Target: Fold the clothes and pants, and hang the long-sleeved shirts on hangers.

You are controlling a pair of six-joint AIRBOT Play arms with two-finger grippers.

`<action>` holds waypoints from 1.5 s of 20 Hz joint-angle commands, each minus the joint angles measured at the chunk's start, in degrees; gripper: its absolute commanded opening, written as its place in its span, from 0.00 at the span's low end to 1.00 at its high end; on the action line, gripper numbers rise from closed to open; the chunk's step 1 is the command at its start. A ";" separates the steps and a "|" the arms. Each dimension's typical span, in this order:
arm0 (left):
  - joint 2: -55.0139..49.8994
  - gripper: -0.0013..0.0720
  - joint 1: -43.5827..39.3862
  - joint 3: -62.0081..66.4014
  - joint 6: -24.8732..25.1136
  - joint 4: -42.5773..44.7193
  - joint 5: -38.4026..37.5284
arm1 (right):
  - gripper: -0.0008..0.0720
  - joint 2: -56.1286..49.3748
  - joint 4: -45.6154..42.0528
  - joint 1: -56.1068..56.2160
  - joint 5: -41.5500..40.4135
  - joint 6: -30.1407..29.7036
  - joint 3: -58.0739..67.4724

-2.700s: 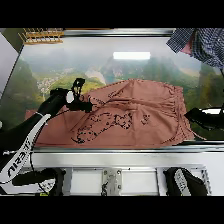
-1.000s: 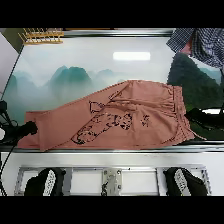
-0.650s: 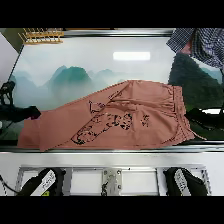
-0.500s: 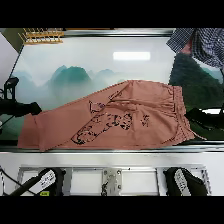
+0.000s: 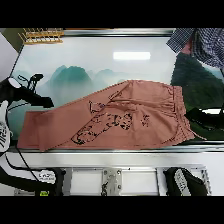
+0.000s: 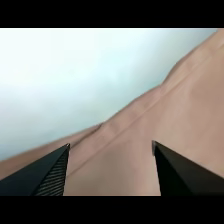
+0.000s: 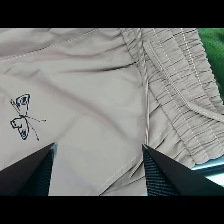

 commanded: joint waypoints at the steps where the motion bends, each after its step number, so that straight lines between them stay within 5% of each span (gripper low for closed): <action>1: -5.35 0.77 -2.38 3.91 0.98 0.04 -1.77 | 0.81 -0.04 0.02 0.02 0.02 0.02 -0.02; 17: -7.39 0.77 -2.67 2.27 -4.20 -0.09 -2.38 | 0.81 -0.04 0.02 0.04 0.02 0.04 -0.02; 18: -7.39 0.58 -2.64 3.34 -5.07 -0.07 -2.47 | 0.81 -0.04 0.02 0.02 0.02 0.04 -0.02; 19: -7.39 0.20 -2.58 4.61 -5.18 -0.15 -3.19 | 0.81 -0.04 0.02 0.02 0.02 0.04 -0.02; 20: -7.39 0.03 -2.58 5.79 -5.29 -0.15 -4.02 | 0.81 -0.04 0.02 0.04 0.02 0.04 -0.02; 25: -6.78 0.02 -3.43 14.82 -6.64 0.17 -9.77 | 0.81 -0.04 0.02 0.04 0.00 0.04 -0.02; 30: -0.50 0.02 -6.78 21.18 -6.80 0.57 -5.25 | 0.81 -0.04 0.02 0.02 -0.02 0.00 -0.02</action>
